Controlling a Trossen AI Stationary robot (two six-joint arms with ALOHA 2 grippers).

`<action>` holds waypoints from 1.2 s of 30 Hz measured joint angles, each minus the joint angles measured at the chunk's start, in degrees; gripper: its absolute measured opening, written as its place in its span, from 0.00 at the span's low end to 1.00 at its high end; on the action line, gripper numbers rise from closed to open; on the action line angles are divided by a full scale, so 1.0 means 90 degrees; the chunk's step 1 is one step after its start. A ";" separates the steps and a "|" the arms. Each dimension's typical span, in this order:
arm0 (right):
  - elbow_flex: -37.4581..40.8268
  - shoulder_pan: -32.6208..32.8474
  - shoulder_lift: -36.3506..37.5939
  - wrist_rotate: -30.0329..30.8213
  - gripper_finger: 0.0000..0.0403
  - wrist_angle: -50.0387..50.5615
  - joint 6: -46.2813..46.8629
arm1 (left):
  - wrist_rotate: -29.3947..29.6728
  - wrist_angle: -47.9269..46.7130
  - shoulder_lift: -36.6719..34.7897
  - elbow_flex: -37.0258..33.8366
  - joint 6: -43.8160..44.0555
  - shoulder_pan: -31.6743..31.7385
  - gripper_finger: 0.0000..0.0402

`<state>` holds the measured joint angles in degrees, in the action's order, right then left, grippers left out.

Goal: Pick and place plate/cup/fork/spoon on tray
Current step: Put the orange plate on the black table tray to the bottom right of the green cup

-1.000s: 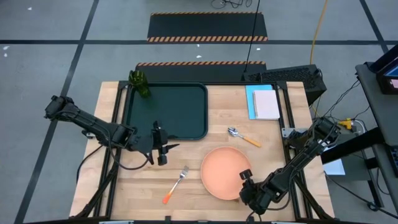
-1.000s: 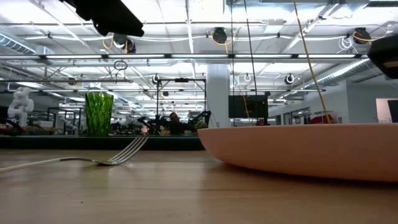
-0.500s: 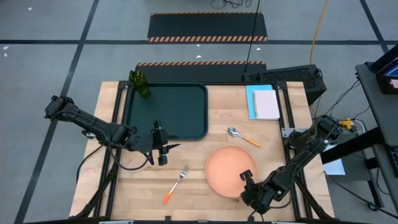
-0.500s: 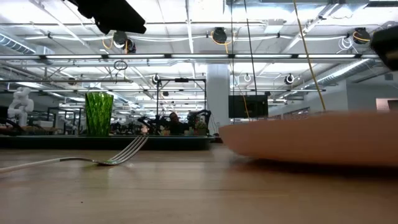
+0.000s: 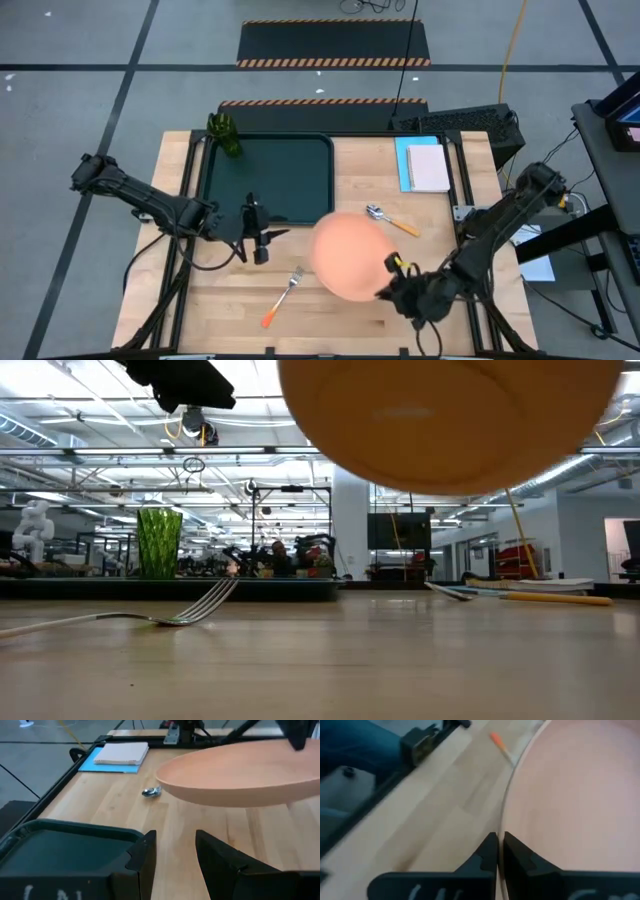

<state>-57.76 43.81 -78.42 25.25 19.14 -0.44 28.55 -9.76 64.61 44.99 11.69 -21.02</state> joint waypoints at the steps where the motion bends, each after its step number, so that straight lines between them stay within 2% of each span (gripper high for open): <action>1: 0.0000 -0.0131 0.0013 -0.0012 0.00 -0.0073 -0.0205 | -0.0002 -0.0030 -0.0035 0.0000 0.0041 0.0000 0.35; 10: 0.0000 -0.1682 -0.0202 -0.1251 0.00 -0.0162 -0.1287 | 0.0022 0.0131 -0.0563 0.0044 0.0093 -0.0004 0.35; 18: 0.0000 -0.3031 -0.0945 -0.2630 0.00 -0.1390 -0.2684 | 0.0030 0.0114 -0.0611 0.0044 0.0042 -0.0087 0.35; 25: 0.0000 -0.4095 -0.1602 -0.3161 0.00 -0.2156 -0.3307 | 0.0071 0.0888 -0.0611 0.0044 -0.0185 -0.0086 0.35; 31: -0.0015 -0.4703 -0.2008 -0.3516 0.00 -0.2848 -0.4004 | 0.0072 0.0894 -0.0611 0.0044 -0.0312 -0.0085 0.35; 36: -0.0646 -0.5161 -0.2466 -0.4205 0.00 -0.2943 -0.4129 | 0.0124 0.0940 -0.0611 0.0044 -0.0434 -0.0090 0.35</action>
<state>-63.57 -2.64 -100.61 -12.60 -7.35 -37.61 29.67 -1.30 59.11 45.39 7.79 -21.82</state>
